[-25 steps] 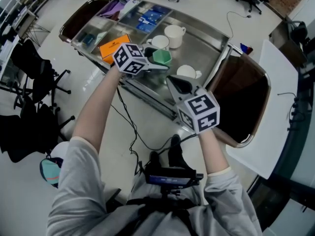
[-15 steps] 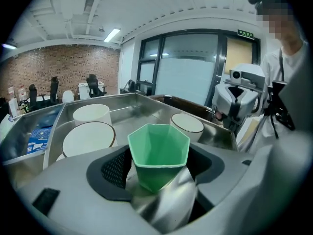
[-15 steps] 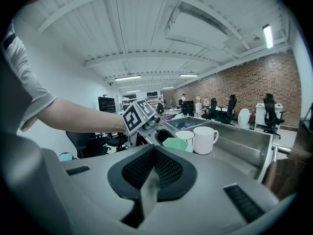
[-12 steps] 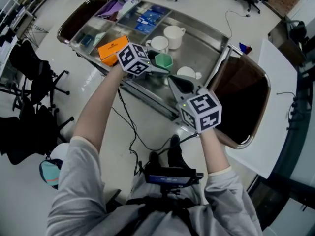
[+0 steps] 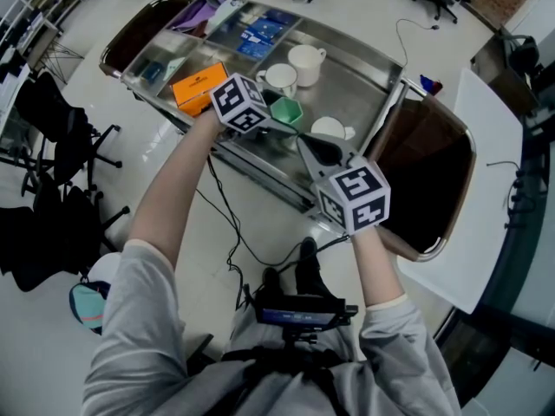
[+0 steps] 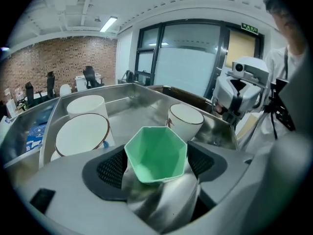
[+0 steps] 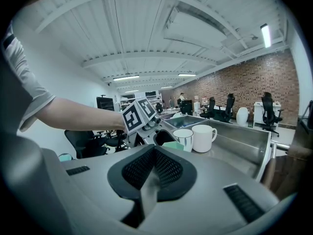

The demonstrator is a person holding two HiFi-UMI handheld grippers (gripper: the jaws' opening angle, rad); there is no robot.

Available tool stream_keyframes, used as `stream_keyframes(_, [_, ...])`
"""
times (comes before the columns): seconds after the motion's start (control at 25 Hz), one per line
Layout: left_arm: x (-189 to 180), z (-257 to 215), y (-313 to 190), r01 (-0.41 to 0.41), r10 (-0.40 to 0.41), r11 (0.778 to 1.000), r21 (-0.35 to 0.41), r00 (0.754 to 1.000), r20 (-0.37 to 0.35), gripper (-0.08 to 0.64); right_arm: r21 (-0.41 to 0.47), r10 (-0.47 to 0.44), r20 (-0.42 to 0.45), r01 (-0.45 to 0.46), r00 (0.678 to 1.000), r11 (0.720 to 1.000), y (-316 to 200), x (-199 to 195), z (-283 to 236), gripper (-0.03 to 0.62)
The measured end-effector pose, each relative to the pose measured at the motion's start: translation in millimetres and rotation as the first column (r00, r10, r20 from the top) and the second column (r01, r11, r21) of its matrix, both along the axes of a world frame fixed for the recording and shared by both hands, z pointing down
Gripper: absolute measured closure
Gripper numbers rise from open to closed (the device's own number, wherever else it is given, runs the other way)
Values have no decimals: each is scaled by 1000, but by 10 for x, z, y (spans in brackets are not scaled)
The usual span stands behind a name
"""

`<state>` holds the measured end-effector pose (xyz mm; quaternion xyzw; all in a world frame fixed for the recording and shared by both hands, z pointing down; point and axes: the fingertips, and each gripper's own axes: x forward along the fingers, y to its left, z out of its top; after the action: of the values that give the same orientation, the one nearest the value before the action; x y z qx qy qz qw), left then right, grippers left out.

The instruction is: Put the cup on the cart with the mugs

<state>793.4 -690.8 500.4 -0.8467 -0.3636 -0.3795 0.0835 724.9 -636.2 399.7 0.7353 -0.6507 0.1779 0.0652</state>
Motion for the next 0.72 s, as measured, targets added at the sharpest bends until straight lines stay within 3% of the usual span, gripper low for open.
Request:
stream_keyframes(0.52, [-179, -403, -14, 3, 2, 998, 64, 998, -67, 170, 12, 40, 5, -41, 999, 999, 86, -28, -56, 592])
stream_keyframes(0.72, [-447, -696, -99, 70, -58, 994, 80, 987, -148, 170, 16, 64, -7, -64, 998, 998, 138, -145, -103, 592])
